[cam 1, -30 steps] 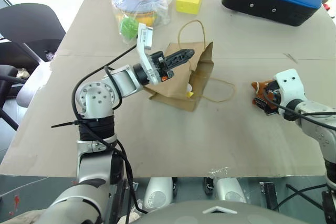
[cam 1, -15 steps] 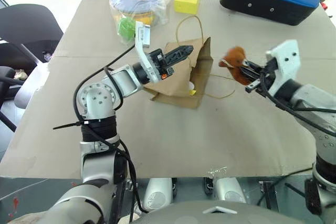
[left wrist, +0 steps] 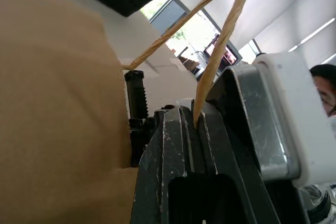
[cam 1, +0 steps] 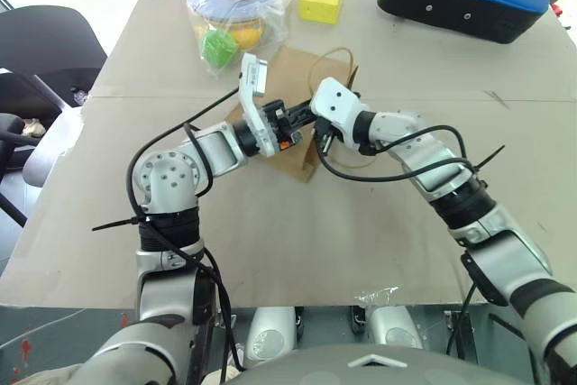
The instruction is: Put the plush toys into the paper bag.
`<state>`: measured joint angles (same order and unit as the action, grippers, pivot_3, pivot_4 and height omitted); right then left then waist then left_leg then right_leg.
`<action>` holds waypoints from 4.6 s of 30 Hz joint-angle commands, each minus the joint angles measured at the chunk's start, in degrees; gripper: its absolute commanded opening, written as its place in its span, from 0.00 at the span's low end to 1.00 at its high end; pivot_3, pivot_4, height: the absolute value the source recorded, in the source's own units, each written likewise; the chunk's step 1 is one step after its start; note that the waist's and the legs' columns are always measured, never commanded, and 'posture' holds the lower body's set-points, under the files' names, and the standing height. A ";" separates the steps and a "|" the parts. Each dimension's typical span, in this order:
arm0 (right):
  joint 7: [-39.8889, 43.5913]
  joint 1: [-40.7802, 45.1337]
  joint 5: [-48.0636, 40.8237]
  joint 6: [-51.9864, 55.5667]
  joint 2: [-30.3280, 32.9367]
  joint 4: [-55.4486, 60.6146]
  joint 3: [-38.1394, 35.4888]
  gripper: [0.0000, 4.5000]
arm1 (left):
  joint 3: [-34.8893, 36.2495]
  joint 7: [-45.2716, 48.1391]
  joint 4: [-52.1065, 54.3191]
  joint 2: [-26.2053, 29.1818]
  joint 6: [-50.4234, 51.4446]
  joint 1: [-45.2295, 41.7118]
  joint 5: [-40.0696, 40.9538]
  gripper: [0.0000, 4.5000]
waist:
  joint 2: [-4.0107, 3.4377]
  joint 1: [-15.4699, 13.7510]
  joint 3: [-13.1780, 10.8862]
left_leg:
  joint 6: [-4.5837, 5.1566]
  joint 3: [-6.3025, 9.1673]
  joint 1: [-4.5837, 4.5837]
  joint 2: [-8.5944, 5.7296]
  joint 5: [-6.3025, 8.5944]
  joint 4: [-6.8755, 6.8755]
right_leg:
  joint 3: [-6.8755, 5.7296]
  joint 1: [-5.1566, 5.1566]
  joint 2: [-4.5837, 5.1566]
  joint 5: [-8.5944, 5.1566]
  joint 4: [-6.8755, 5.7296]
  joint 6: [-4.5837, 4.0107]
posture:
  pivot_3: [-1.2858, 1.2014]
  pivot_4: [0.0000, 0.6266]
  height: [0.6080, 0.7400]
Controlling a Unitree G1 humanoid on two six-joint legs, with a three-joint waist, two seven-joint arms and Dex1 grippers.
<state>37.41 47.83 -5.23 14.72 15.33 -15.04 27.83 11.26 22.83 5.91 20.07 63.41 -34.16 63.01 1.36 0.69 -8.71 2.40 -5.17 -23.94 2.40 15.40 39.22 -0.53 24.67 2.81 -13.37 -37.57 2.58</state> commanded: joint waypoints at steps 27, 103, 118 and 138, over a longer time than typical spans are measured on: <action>-16.23 -28.82 -11.20 58.90 -8.08 43.15 -31.60 0.88 | -1.20 11.88 -2.24 5.74 -6.44 -2.15 -7.79 0.00 | 0.00 -0.06 0.00 | -0.01 -0.05 0.04 -0.06 0.00 0.02 | -0.03 0.00 0.06 -0.01 -0.10 -0.02 | 0.52 0.24 1.00; -11.33 -31.03 -26.06 21.15 25.95 50.67 -11.66 0.03 | -14.73 56.58 -4.09 19.69 -29.37 -0.27 -29.83 1.00 | 0.08 -1.46 -0.03 | 0.30 0.38 0.03 -0.09 0.16 0.18 | -0.20 -0.56 -0.05 -0.11 0.58 0.12 | 0.52 0.24 1.00; -4.91 -29.19 -20.38 18.67 16.24 44.71 -11.58 0.03 | -14.39 25.99 11.78 7.67 -34.07 9.23 -38.84 1.00 | 0.08 -1.49 -0.04 | 0.36 0.40 0.13 -0.05 0.19 0.19 | -0.19 -0.70 0.08 -0.11 0.54 0.17 | 0.52 0.24 1.00; 3.38 -73.14 -25.82 16.13 26.56 69.30 -55.06 0.54 | -16.23 59.24 -30.83 9.67 -70.19 -9.13 -42.39 0.00 | 0.03 -1.73 0.00 | 0.44 0.44 0.16 -0.21 0.24 0.21 | -0.30 -0.84 0.05 -0.11 0.63 0.18 | 0.52 0.24 1.00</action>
<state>38.49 -23.84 -29.71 33.11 41.74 51.44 -21.09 -4.87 78.23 -21.38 30.06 -2.84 -41.01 21.04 1.39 -1.04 -8.71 2.92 -4.73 -23.77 2.19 15.69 39.45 -0.83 23.83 2.86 -13.48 -36.94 2.76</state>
